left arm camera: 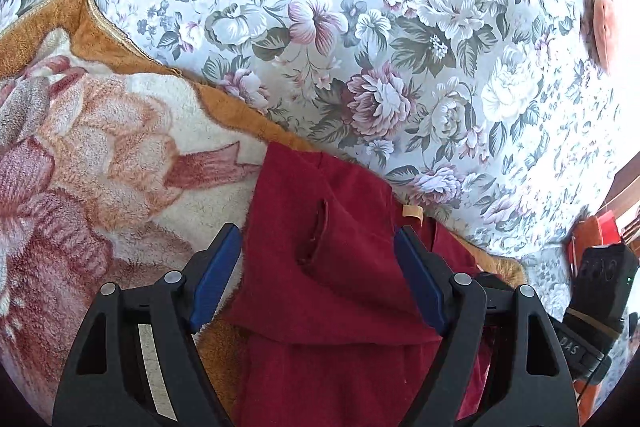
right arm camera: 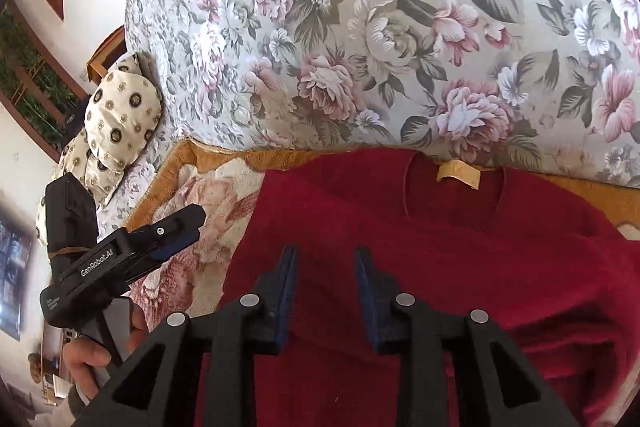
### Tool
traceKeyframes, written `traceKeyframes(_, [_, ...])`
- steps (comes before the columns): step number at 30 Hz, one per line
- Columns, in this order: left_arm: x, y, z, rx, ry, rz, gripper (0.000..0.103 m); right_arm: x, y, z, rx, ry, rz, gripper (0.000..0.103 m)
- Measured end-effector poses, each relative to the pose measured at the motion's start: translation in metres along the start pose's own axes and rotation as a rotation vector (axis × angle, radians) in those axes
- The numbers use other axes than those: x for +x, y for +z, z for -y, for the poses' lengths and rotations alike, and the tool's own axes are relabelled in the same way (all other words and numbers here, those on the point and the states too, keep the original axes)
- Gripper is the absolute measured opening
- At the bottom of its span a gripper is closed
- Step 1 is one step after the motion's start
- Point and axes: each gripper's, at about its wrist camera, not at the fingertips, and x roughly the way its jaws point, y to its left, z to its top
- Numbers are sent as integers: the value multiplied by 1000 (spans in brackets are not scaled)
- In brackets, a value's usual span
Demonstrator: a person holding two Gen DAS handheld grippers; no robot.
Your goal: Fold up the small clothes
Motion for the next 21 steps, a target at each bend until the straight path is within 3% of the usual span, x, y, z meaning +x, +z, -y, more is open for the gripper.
traceKeyframes(3, [9, -2, 12, 62, 13, -13, 79, -41, -8, 23, 43, -45, 75, 34])
traceKeyframes(9, [47, -8, 35, 178, 91, -54, 79, -113, -32, 82, 138, -218, 165, 40])
traceKeyframes(12, [69, -9, 39, 185, 118, -80, 79, -124, -46, 112, 231, -222, 141, 40])
traceKeyframes(14, [81, -10, 38, 168, 92, -106, 79, -128, -55, 123, 258, -211, 149, 40])
traceKeyframes(15, [86, -11, 40, 170, 89, -112, 74, -126, -58, 124, 258, -214, 149, 40])
traceKeyframes(16, [87, -12, 44, 189, 105, -108, 52, -126, -61, 126, 255, -224, 147, 40])
traceKeyframes(17, [87, -12, 48, 213, 124, -105, 38, -126, -62, 128, 252, -235, 147, 40])
traceKeyframes(18, [87, -12, 52, 223, 96, -116, 12, -125, -62, 128, 247, -248, 152, 40])
traceKeyframes(19, [84, -10, 54, 207, 43, -131, 10, -125, -62, 127, 242, -261, 159, 40])
traceKeyframes(21, [65, -4, 59, 214, 10, -77, 10, -128, -62, 124, 233, -279, 182, 40])
